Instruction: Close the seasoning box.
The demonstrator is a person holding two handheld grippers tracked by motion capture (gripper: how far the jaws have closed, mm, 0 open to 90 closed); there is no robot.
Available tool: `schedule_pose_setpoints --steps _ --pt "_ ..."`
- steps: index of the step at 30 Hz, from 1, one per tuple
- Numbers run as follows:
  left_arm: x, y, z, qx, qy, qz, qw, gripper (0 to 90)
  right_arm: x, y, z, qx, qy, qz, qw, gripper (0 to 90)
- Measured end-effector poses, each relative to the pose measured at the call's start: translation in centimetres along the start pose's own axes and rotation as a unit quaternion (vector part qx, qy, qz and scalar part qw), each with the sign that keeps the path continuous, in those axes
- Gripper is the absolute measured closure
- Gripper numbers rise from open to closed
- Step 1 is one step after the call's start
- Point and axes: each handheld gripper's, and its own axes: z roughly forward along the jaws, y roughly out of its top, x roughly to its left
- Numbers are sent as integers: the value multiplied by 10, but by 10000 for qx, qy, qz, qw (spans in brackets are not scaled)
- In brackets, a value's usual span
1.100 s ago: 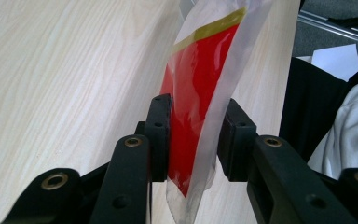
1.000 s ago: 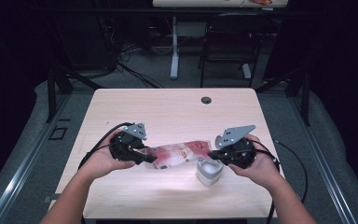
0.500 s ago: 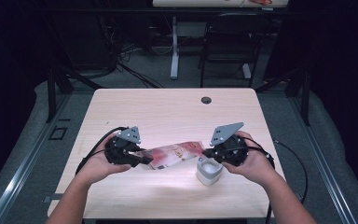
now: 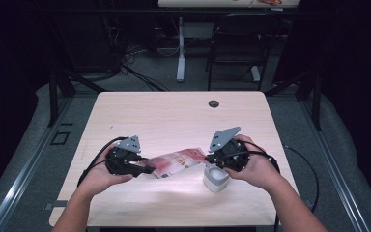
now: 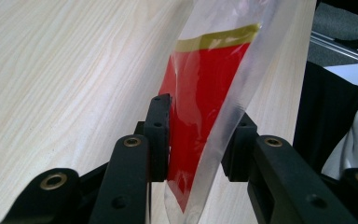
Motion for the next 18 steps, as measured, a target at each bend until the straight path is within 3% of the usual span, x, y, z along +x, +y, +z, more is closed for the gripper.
schedule_pose_setpoints --steps 18 --pt "2 -21 7 -41 29 -135 9999 665 5 14 8 39 -39 -153 9999 900"
